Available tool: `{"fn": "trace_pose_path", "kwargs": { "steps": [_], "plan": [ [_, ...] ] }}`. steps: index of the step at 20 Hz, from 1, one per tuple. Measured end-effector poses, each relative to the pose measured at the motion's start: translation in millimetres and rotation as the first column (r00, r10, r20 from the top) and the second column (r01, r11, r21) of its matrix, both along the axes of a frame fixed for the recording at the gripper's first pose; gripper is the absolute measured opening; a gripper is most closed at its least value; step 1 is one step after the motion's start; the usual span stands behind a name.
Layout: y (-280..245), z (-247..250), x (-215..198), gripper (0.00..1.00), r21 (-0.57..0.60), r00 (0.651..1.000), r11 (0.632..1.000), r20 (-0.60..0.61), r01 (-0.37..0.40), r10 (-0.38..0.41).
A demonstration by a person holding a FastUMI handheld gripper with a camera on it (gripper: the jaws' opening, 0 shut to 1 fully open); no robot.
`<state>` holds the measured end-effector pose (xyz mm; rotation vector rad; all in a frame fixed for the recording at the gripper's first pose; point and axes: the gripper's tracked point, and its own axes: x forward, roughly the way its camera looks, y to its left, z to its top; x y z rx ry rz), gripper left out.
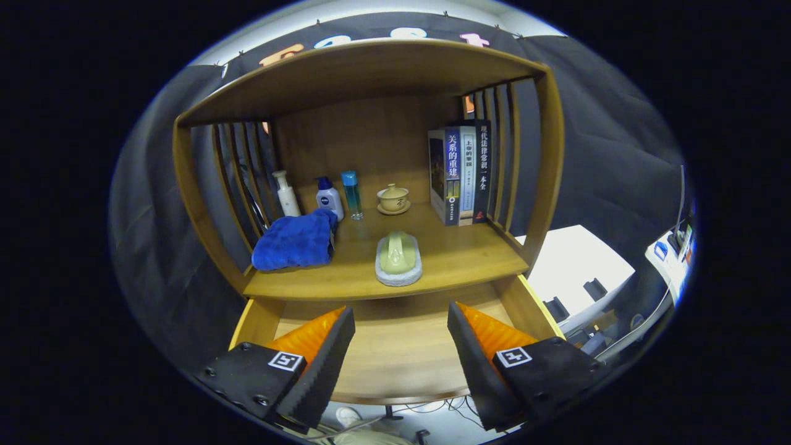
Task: Pull open the drawer, take out the items inside it, and place them on the countertop above the cabinet.
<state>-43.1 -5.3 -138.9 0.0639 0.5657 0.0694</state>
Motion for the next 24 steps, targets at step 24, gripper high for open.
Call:
{"fn": "trace_pose_path", "kwargs": {
  "steps": [24],
  "plan": [
    [29,-119,-109,0.99,-0.133,0.987,0.99,0.154,-0.036,0.056]
  ]
}}
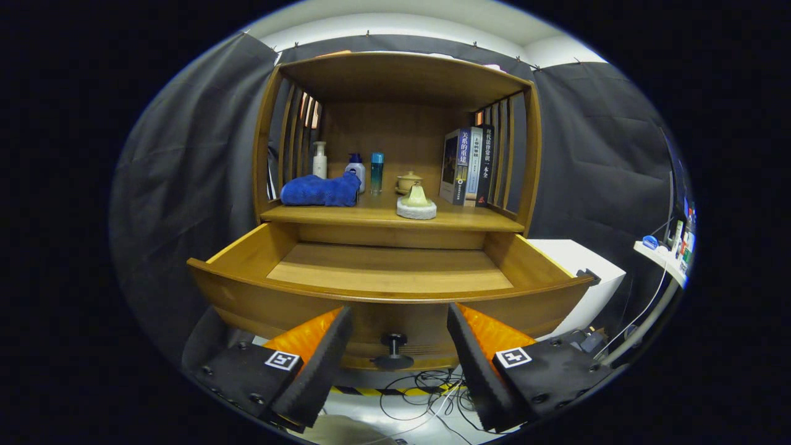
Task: Pull open the drawer, take out the items inside it, and place them on the countertop above the cabinet.
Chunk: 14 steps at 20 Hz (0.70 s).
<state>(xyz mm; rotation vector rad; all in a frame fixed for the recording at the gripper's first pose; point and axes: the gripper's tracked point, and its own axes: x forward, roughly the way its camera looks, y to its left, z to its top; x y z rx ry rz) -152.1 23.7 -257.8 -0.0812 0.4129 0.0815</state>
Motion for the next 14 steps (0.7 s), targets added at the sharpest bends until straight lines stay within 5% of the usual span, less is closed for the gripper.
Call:
{"fn": "trace_pose_path", "kwargs": {
  "steps": [14],
  "plan": [
    [6,-6,12,0.97,0.066,0.999,0.997,0.012,0.036,-0.037]
  ]
}}
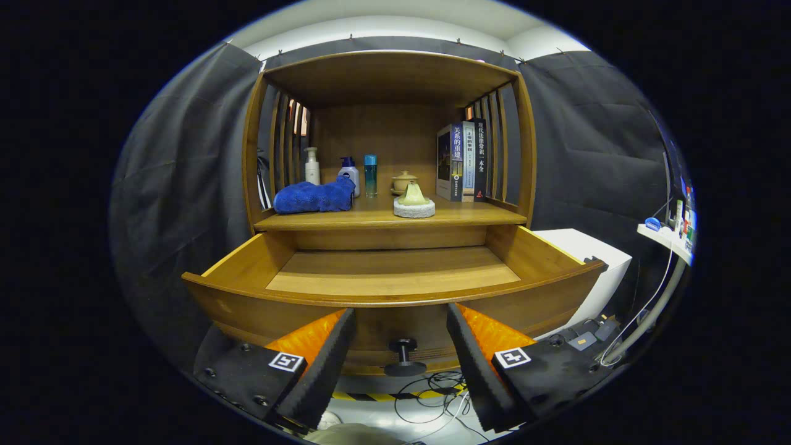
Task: Pull open the drawer, take out the items inside it, and place them on the countertop above the cabinet.
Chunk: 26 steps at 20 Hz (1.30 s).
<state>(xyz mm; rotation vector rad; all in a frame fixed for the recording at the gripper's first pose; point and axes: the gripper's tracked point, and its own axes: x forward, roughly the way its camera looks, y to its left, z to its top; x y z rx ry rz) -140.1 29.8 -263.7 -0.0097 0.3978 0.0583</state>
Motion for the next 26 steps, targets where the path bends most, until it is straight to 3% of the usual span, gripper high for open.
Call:
{"fn": "trace_pose_path", "kwargs": {
  "steps": [10,26],
  "plan": [
    [-5,3,21,0.97,-0.017,1.0,1.0,0.0,0.006,-0.006],
    [11,1,97,0.94,-0.034,1.0,0.999,0.011,-0.017,0.018]
  ]
}}
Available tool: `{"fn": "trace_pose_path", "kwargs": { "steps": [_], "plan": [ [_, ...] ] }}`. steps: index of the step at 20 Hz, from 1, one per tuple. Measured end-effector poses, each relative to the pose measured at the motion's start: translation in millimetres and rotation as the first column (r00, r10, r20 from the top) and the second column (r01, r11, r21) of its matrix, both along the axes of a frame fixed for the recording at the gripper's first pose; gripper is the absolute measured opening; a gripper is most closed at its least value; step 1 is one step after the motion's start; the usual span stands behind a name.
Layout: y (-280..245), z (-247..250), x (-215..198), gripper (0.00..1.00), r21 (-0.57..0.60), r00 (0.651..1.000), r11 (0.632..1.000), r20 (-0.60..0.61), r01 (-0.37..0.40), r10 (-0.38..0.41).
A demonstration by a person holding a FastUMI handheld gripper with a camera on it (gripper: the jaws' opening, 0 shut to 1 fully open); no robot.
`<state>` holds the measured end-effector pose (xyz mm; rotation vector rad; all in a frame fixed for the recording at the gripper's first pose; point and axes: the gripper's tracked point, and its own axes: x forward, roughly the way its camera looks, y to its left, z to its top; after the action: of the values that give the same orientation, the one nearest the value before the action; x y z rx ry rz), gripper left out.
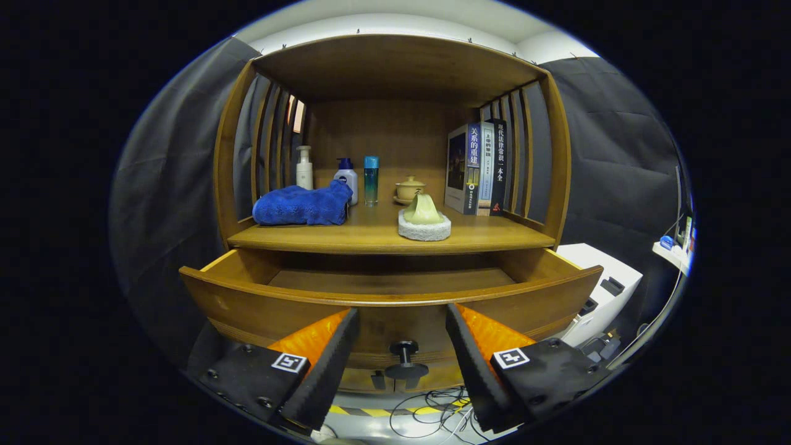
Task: Pull open the drawer, take out the items inside it, and place them on the countertop above the cabinet.
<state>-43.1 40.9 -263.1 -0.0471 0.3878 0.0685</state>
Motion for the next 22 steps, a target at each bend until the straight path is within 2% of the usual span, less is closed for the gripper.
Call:
{"fn": "trace_pose_path", "kwargs": {
  "steps": [22],
  "plan": [
    [8,-13,90,0.94,0.0,1.0,1.0,-0.01,-0.009,0.009]
  ]
}}
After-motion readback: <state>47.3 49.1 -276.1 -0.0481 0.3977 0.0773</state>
